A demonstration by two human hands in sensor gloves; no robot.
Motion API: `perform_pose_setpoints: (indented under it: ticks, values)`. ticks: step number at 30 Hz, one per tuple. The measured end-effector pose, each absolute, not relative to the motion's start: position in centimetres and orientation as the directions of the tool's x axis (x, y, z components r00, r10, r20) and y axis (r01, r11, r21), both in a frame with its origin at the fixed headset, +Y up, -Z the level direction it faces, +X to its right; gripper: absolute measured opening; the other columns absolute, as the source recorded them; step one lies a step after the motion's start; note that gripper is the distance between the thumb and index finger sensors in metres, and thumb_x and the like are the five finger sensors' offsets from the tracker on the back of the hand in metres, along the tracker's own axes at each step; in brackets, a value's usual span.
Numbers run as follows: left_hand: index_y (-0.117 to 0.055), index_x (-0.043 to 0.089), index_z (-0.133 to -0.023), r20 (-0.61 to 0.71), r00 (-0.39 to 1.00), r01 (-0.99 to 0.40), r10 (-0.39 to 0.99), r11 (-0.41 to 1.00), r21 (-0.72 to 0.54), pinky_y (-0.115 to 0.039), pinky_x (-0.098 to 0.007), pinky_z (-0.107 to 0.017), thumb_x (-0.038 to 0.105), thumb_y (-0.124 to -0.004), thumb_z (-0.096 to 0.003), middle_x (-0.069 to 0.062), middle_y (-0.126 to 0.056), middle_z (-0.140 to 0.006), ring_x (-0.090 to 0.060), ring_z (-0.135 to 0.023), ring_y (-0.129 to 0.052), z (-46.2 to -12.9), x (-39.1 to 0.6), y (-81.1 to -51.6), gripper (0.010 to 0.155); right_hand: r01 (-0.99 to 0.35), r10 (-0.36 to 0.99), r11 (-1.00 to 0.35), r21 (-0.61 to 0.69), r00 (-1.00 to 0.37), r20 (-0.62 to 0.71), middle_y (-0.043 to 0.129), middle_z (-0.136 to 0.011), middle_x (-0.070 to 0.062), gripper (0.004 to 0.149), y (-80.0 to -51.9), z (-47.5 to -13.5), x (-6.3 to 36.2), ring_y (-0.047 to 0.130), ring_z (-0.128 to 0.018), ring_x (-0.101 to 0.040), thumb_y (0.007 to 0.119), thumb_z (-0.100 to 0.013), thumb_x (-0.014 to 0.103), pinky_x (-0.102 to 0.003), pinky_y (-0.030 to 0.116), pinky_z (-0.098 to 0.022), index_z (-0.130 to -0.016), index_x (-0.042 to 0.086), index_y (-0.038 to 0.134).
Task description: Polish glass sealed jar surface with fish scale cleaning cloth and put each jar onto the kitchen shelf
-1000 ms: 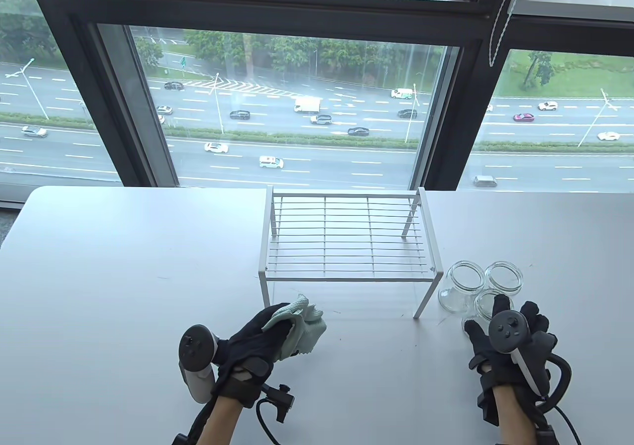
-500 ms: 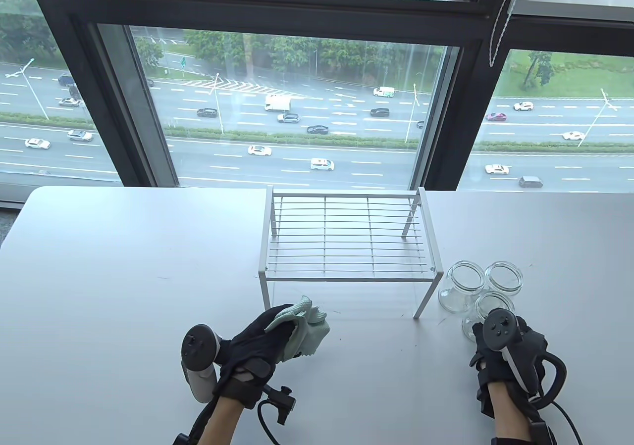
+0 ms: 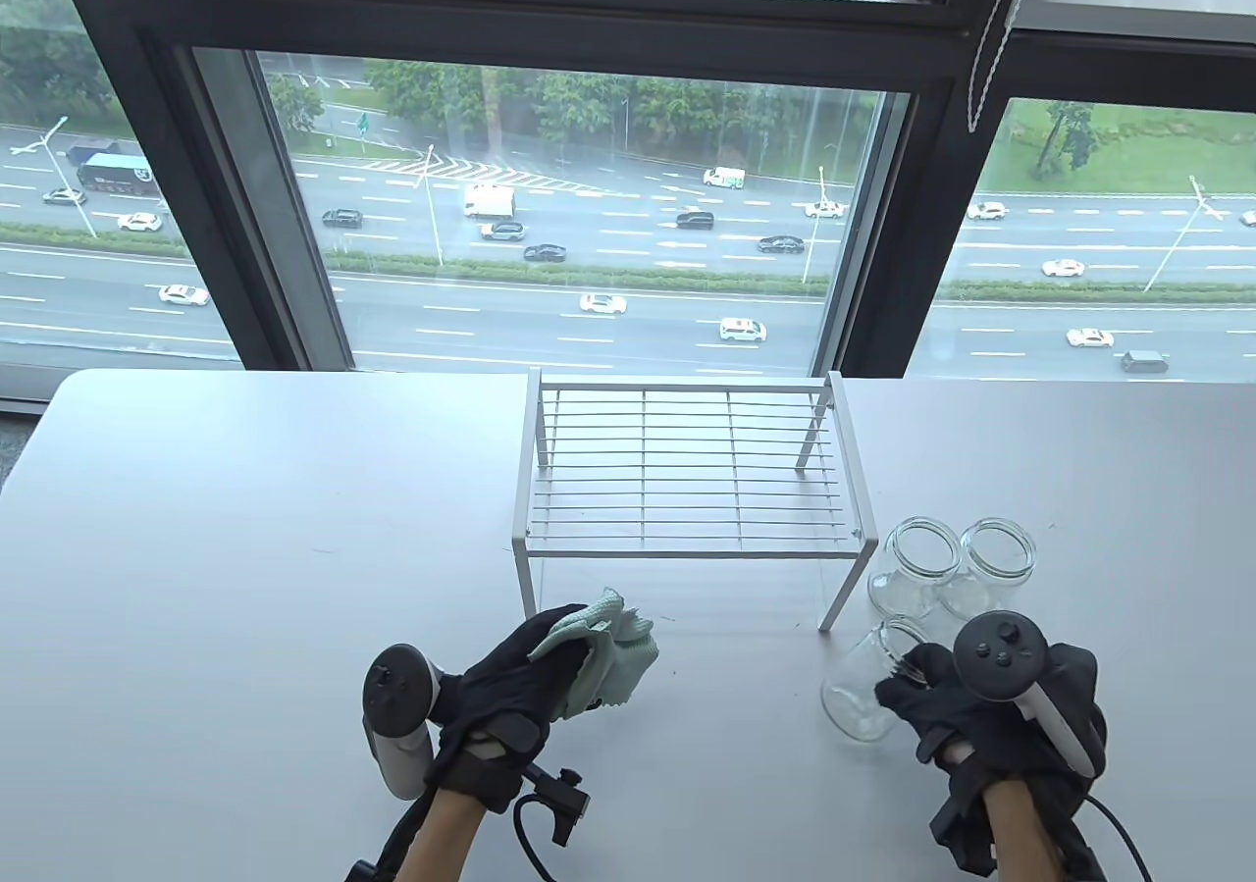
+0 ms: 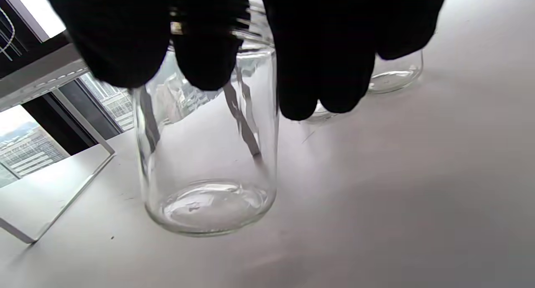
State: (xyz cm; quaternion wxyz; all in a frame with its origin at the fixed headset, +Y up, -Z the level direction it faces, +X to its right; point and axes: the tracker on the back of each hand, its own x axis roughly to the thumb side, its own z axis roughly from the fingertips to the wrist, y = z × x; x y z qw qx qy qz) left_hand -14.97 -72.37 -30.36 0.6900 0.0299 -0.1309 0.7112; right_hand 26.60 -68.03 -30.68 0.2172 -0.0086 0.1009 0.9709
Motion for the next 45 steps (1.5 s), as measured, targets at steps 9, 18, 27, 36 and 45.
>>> perform_pose_setpoints:
  ticks: [9,18,27,36,45]
  values:
    - [-0.082,0.026,-0.092,0.302,-0.059,-0.984,0.951,-0.004,-0.179,-0.093,-0.044,-0.044,0.044,-0.082,-0.0493,-0.010,-0.098,-0.086,-0.040,-0.069,-0.102,-29.9,-13.8,-71.6,0.047,-0.642,0.689,-0.720,0.262,-0.621,0.374,0.090,-0.091,-0.018,0.048,-67.9,-29.6,19.6,0.090,-0.080,-0.040,0.085,-0.037,0.054,-0.060,0.066,-0.065,-0.081,0.034,0.083]
    - [-0.071,0.028,-0.103,0.239,-0.165,-0.893,0.957,-0.042,-0.448,-0.084,-0.053,-0.055,0.051,-0.072,-0.0541,-0.015,-0.083,-0.105,-0.048,-0.085,-0.089,-29.3,-11.4,-71.7,0.054,-0.797,0.845,-0.488,0.355,-0.331,0.419,0.093,-0.088,-0.018,0.049,-68.3,-28.4,16.8,0.093,-0.077,-0.040,0.084,-0.037,0.055,-0.060,0.068,-0.063,-0.081,0.034,0.083]
    - [-0.055,0.040,-0.115,0.166,-0.330,-0.800,0.929,-0.182,-0.572,-0.079,-0.060,-0.057,0.077,-0.040,-0.0539,-0.020,-0.056,-0.121,-0.055,-0.095,-0.074,-28.7,-9.8,-72.5,0.073,-0.856,0.850,-0.441,0.268,-0.303,0.431,0.097,-0.082,-0.016,0.053,-68.5,-28.2,16.9,0.097,-0.071,-0.037,0.079,-0.037,0.059,-0.057,0.072,-0.061,-0.083,0.033,0.080]
    - [-0.057,0.047,-0.112,0.113,-0.346,-0.796,0.931,-0.228,-0.561,-0.081,-0.060,-0.055,0.059,-0.061,-0.0600,-0.021,-0.051,-0.121,-0.055,-0.095,-0.073,-28.3,-9.0,-72.5,0.053,-0.867,0.797,-0.485,0.111,-0.386,0.464,0.105,-0.069,-0.012,0.054,-68.1,-27.7,16.9,0.104,-0.059,-0.032,0.075,-0.035,0.063,-0.052,0.078,-0.054,-0.079,0.032,0.082]
    - [-0.064,0.048,-0.108,0.454,0.093,-0.894,0.886,0.274,-0.353,-0.081,-0.064,-0.051,0.058,-0.069,-0.0555,-0.023,-0.046,-0.121,-0.060,-0.096,-0.067,-27.2,-8.5,-70.8,0.054,-0.816,0.804,-0.576,0.049,-0.554,0.217,0.109,-0.058,-0.011,0.057,-68.7,-27.6,17.2,0.107,-0.049,-0.030,0.071,-0.036,0.066,-0.050,0.082,-0.049,-0.078,0.028,0.083]
